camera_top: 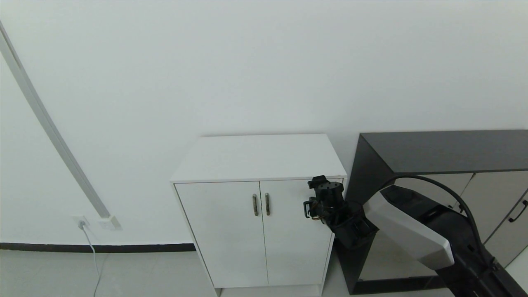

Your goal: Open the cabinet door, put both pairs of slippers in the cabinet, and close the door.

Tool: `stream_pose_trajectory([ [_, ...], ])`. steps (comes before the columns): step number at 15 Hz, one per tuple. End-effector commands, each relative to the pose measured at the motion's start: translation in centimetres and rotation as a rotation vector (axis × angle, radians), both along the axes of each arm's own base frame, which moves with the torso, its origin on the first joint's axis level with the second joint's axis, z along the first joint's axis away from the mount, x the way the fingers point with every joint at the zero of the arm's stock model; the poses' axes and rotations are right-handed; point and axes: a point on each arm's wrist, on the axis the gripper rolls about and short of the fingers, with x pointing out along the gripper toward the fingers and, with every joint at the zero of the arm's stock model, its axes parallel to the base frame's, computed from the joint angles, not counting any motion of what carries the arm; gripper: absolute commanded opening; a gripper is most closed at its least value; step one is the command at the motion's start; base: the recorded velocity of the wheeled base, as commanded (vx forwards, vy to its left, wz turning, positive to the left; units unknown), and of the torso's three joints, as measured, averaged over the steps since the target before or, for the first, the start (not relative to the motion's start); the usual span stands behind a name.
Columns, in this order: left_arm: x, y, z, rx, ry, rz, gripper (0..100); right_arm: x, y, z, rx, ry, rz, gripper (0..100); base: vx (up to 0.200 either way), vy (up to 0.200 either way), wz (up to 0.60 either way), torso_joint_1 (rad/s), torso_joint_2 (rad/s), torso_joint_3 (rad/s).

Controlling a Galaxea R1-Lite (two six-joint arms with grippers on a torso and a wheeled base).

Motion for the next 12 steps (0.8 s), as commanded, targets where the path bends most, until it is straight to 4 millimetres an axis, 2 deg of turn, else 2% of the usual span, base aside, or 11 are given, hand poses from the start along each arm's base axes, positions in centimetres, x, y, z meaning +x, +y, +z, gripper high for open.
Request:
stream_pose_trajectory([
  [1, 0.0, 0.0, 0.0, -0.001, 0.001, 0.000, 0, -1.0, -0.4, 0.5, 0.002, -0.007, 0.001, 0, 0.000, 0.000, 0.00, 0.000, 0.00, 0.000],
  [5, 0.0, 0.0, 0.0, -0.001, 0.001, -0.003, 0, -4.3, -2.7, 2.8, 0.028, -0.045, -0.008, 0, 0.000, 0.000, 0.00, 0.000, 0.00, 0.000],
  [7, 0.0, 0.0, 0.0, -0.001, 0.001, -0.003, 0, -6.9, -4.6, 4.7, 0.039, -0.068, -0.018, 0, 0.000, 0.000, 0.00, 0.000, 0.00, 0.000],
  [12, 0.0, 0.0, 0.0, -0.001, 0.003, -0.003, 0, -11.6, -9.8, 8.6, 0.041, -0.084, -0.082, 0, 0.000, 0.000, 0.00, 0.000, 0.00, 0.000],
])
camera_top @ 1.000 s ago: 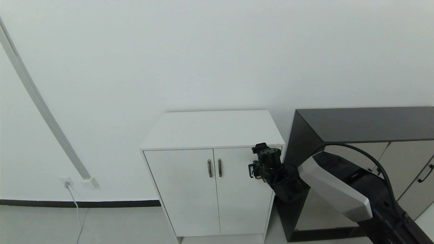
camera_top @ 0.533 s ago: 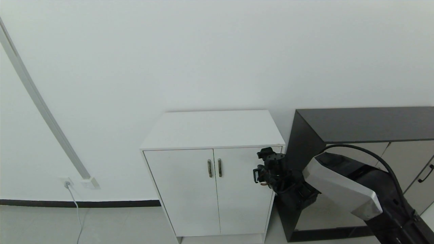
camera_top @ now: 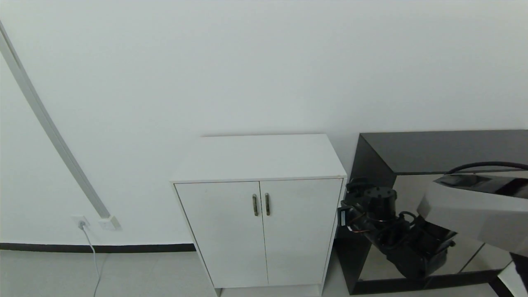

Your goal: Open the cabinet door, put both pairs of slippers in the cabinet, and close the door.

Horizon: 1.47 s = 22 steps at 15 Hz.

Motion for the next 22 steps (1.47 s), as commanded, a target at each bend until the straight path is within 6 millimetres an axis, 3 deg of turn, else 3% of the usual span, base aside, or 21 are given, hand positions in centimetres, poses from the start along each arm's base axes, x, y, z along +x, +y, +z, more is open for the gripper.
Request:
stream_pose_trajectory([
  [1, 0.0, 0.0, 0.0, 0.000, 0.002, -0.001, 0, -2.7, -2.9, 3.4, 0.019, -0.034, -0.040, 0, 0.000, 0.000, 0.00, 0.000, 0.00, 0.000],
  [6, 0.0, 0.0, 0.0, 0.000, 0.002, -0.001, 0, -7.3, -7.9, 2.9, -0.005, -0.031, -0.138, 0, 0.000, 0.000, 0.00, 0.000, 0.00, 0.000],
  [12, 0.0, 0.0, 0.0, 0.000, 0.001, -0.001, 0, -13.6, -13.5, 3.6, -0.067, 0.017, -0.282, 0, 0.000, 0.000, 0.00, 0.000, 0.00, 0.000],
  [17, 0.0, 0.0, 0.0, 0.000, 0.001, -0.001, 0, -15.4, -15.7, 6.3, -0.057, -0.066, -0.377, 0, 0.000, 0.000, 0.00, 0.000, 0.00, 0.000],
  [22, 0.0, 0.0, 0.0, 0.000, 0.001, -0.001, 0, -18.6, -15.9, 7.7, -0.063, -0.006, -0.364, 0, 0.000, 0.000, 0.00, 0.000, 0.00, 0.000],
])
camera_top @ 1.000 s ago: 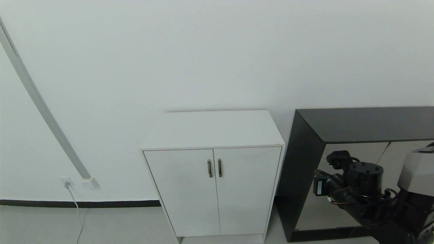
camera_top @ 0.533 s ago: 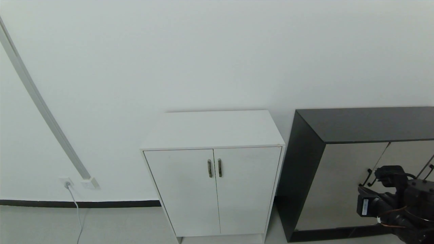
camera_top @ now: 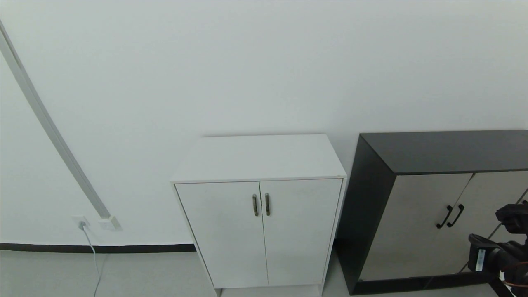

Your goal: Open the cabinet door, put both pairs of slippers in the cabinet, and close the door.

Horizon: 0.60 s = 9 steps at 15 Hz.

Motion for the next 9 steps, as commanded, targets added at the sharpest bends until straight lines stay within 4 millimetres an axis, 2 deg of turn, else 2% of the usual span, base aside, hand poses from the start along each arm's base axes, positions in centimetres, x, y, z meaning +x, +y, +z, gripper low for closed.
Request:
stream_pose_trajectory([
  [1, 0.0, 0.0, 0.1, -0.002, -0.002, 0.000, 0, -1.9, -0.1, 1.6, 0.008, -0.054, 0.004, 0, 0.000, 0.000, 0.00, 0.000, 0.00, 0.000],
  [9, 0.0, 0.0, 0.1, 0.000, -0.002, 0.000, 0, -9.4, -0.5, 2.0, 0.027, 0.030, 0.083, 0, 0.000, 0.000, 0.00, 0.000, 0.00, 0.000],
])
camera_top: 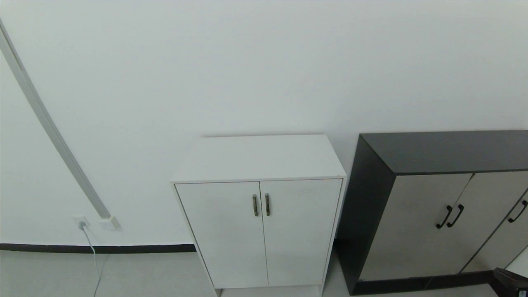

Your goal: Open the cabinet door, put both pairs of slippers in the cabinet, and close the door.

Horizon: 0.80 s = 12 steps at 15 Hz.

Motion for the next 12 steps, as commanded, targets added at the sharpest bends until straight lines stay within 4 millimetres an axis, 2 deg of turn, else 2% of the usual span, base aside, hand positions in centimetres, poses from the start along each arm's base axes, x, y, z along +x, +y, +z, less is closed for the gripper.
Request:
stream_pose_trajectory([
  [1, 0.0, 0.0, 0.0, 0.000, 0.001, 0.000, 0, -3.4, -0.2, 0.7, 0.011, -0.090, 0.018, 0, 0.000, 0.000, 0.00, 0.000, 0.00, 0.000],
  [4, 0.0, 0.0, 0.0, 0.000, 0.001, 0.000, 0, -6.0, -0.3, -0.1, 0.025, -0.084, 0.064, 0, 0.000, 0.000, 0.00, 0.000, 0.00, 0.000],
  [8, 0.0, 0.0, 0.0, 0.000, 0.003, 0.000, 0, -8.3, -0.3, -1.3, 0.004, -0.067, 0.151, 0, 0.000, 0.000, 0.00, 0.000, 0.00, 0.000],
  [12, 0.0, 0.0, 0.0, 0.000, 0.000, 0.000, 0, -9.3, -0.2, -1.5, 0.007, -0.115, 0.244, 0, 0.000, 0.000, 0.00, 0.000, 0.00, 0.000],
])
